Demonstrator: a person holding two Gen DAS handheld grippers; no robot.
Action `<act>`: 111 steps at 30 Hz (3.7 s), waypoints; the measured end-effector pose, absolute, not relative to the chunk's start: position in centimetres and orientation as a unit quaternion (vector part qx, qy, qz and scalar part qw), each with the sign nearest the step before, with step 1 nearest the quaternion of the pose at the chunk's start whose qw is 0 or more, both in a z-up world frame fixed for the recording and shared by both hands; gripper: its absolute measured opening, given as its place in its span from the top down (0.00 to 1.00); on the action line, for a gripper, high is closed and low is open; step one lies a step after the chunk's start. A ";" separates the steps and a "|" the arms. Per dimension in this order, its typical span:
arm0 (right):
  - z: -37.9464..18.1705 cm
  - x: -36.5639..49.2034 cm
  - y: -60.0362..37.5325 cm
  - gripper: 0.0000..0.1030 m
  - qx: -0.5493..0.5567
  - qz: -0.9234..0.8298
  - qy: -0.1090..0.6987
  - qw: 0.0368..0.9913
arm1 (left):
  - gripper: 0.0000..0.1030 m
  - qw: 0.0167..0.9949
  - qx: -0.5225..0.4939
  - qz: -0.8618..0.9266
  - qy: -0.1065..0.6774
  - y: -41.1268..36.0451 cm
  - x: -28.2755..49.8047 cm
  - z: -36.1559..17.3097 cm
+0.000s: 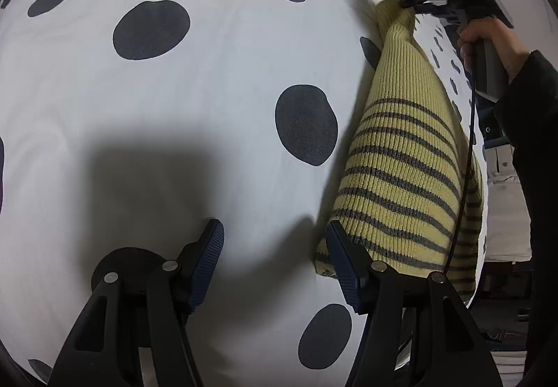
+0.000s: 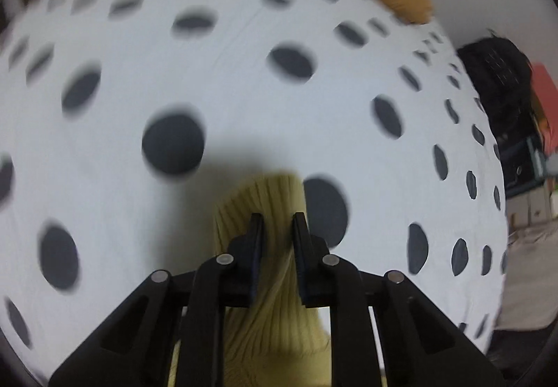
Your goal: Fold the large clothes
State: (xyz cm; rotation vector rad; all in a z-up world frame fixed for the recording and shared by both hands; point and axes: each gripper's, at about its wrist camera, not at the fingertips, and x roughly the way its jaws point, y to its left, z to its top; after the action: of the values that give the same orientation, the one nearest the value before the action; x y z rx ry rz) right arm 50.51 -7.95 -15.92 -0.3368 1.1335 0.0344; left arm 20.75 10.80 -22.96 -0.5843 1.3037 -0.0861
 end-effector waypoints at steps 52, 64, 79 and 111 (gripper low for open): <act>-16.7 16.8 -28.3 0.94 0.142 0.017 0.580 0.802 | 0.56 0.818 0.019 -0.017 0.574 -0.7 19.5 -17.5; -17.5 15.7 -25.2 0.63 0.094 -0.016 0.601 0.794 | 0.52 0.772 -0.021 0.081 0.630 3.5 14.0 -21.2; -18.1 15.4 -23.2 0.59 0.083 -0.022 0.605 0.792 | 0.42 0.778 -0.063 0.064 0.621 2.3 16.5 -21.3; -5.4 9.5 -17.8 0.24 0.000 -0.083 0.550 0.831 | 0.22 0.836 -0.015 0.015 0.548 -3.3 10.0 -6.6</act>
State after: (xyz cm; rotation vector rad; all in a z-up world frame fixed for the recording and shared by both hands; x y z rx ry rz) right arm 9.50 -17.78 -5.37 -0.0010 1.1662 -0.1759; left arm 10.05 -3.29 -6.57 -0.0309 1.1612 0.0318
